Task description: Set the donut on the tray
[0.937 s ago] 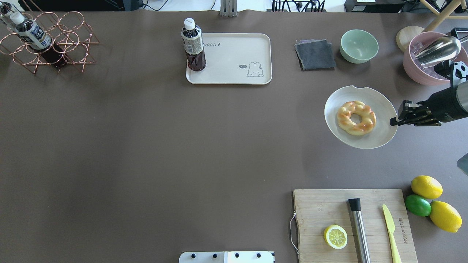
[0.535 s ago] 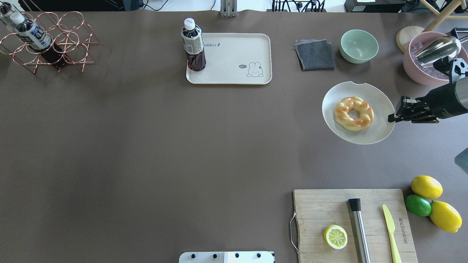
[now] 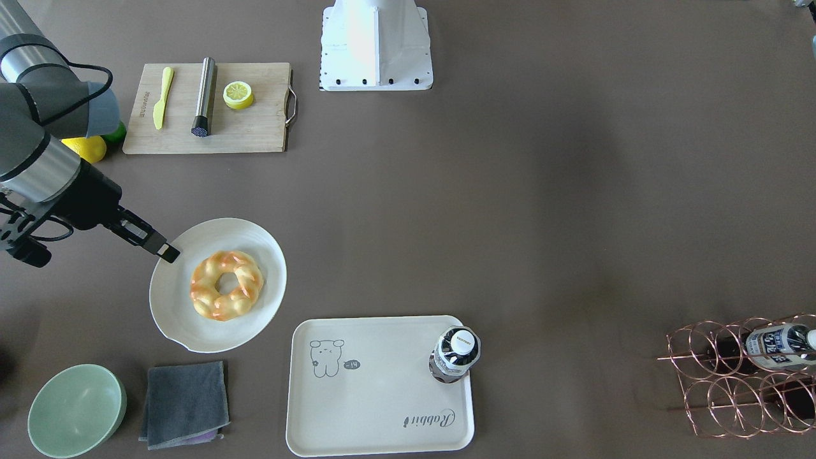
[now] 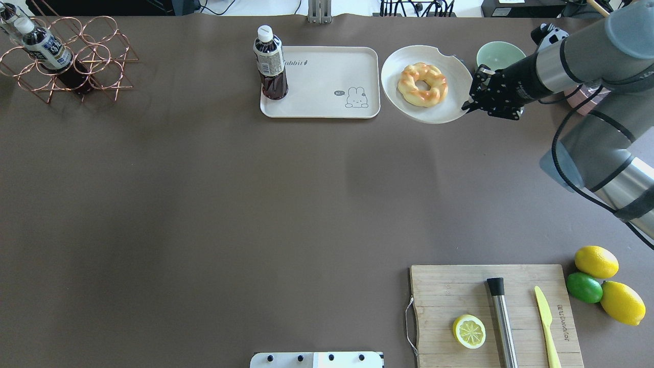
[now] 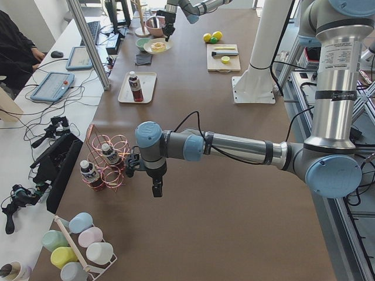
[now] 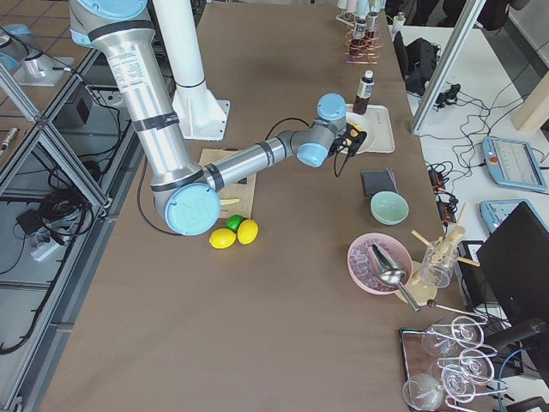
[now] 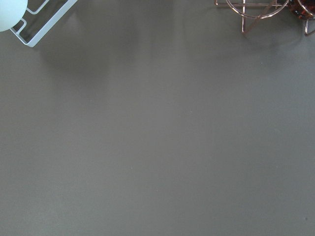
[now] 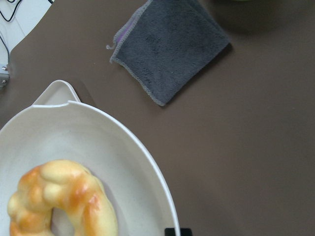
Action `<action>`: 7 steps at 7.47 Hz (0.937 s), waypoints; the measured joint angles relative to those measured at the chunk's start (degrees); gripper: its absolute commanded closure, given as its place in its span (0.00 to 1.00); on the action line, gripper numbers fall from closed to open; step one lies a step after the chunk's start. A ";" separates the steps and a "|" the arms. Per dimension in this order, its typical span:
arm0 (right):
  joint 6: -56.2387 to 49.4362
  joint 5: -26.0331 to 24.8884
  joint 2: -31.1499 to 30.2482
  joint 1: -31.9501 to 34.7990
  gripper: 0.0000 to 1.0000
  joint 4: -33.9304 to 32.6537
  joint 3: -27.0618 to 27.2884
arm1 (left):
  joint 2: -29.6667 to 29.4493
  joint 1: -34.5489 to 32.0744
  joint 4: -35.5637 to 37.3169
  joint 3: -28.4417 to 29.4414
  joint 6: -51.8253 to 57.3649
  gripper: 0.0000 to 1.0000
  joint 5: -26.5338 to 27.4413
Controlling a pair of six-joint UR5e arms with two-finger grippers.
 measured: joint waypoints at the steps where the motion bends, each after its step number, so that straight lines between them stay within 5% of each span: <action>1: 3.03 -3.56 4.68 -2.23 1.00 -0.14 -3.43 | -0.16 0.00 0.06 0.05 -0.01 0.02 0.01; 7: 10.55 -18.44 23.34 -9.76 1.00 -0.17 -24.77 | -0.65 0.10 0.13 0.06 -0.04 0.02 2.09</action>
